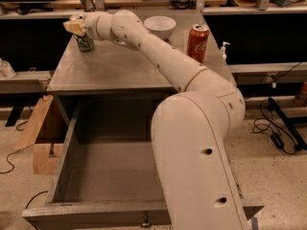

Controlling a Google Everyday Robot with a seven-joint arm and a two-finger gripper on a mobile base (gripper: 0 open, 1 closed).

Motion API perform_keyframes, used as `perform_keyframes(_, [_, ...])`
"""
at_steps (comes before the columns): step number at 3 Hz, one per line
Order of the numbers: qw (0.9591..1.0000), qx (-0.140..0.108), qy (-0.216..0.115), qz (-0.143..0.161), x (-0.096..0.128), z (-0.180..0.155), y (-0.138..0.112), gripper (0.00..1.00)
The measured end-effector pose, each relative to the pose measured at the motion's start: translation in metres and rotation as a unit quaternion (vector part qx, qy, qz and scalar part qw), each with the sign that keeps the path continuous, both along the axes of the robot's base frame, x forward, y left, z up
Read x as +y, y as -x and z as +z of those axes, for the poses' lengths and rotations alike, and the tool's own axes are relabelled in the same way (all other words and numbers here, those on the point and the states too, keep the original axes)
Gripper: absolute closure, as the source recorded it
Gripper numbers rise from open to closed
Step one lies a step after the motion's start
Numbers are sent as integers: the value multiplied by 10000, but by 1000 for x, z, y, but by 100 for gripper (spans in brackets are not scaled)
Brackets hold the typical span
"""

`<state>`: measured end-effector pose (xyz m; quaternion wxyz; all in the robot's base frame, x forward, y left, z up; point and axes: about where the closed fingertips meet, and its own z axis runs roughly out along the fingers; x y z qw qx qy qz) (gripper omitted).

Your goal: Place green can into top drawer

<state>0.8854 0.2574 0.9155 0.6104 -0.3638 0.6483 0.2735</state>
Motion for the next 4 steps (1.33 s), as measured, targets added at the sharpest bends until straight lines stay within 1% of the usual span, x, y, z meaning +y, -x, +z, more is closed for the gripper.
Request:
perform_keyframes(2, [10000,15,2,31,5,-2,1,93])
perform_keyframes(3, [10000,20,3,42,7,-3,2,100])
perform_keyframes(4, [9999,-79,64,118,7,8,8,100])
